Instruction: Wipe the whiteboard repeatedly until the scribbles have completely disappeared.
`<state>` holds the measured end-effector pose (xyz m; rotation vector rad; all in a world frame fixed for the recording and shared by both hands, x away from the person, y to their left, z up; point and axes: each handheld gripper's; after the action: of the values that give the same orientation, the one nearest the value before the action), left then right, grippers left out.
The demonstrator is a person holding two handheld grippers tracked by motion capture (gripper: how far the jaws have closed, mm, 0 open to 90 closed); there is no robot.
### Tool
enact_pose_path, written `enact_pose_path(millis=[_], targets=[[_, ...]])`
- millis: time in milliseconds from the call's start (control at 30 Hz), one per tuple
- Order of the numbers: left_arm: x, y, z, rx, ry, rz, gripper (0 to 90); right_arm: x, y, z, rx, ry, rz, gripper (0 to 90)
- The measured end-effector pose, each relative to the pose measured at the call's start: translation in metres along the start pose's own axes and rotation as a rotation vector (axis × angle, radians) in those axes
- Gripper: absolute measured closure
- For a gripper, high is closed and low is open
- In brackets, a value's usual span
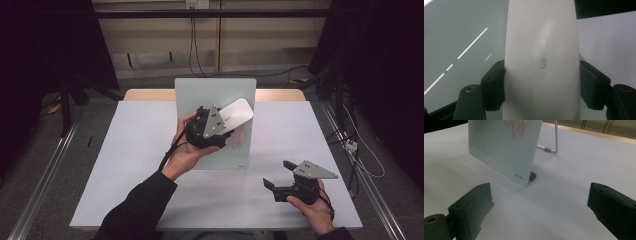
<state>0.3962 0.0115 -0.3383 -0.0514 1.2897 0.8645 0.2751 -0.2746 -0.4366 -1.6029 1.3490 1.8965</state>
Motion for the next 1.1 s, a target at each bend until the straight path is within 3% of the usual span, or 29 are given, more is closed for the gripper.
enact_pose_path(millis=[100, 167, 233, 367, 633, 733, 800, 867, 1100], targets=[[0.012, -0.005, -0.015, 0.024, 0.006, 0.034, 31.2, 0.0, 0.0, 0.0, -0.001, 0.001, -0.001, 5.3], [0.017, -0.008, -0.021, 0.036, -0.012, 0.051, 31.2, 0.0, -0.001, 0.0, -0.001, -0.002, 0.004, 5.2], [0.02, -0.01, -0.024, 0.047, 0.001, 0.053, 31.2, 0.0, -0.001, 0.0, -0.003, -0.002, 0.005, 5.2], [0.012, -0.008, -0.018, 0.048, -0.004, 0.061, 31.2, 0.0, -0.001, 0.0, -0.005, 0.0, 0.005, 5.2], [-0.017, -0.001, 0.007, -0.014, 0.025, 0.0, 31.2, 0.0, -0.001, -0.001, -0.004, 0.0, 0.002, 5.2], [-0.022, 0.001, 0.012, -0.026, 0.046, -0.027, 31.2, 0.0, -0.001, -0.001, -0.005, 0.001, 0.002, 5.2], [-0.02, 0.001, 0.011, -0.034, 0.037, -0.025, 31.2, 0.0, 0.0, -0.001, -0.005, 0.001, 0.001, 5.2], [-0.017, 0.0, 0.008, -0.015, 0.042, -0.002, 31.2, 0.0, 0.0, -0.001, -0.004, 0.001, 0.0, 5.2], [0.007, -0.01, -0.015, 0.074, 0.001, 0.082, 31.2, 0.0, -0.001, 0.0, -0.006, 0.0, 0.003, 5.2]])
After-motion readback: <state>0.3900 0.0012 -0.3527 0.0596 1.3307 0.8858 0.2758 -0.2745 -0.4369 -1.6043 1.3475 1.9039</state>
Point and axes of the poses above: each handheld gripper's, and its own axes: y roughly backward along the jaws, x roughly out of its underside, z roughly to its left, and after that the axes turned 8 degrees about y, right-handed
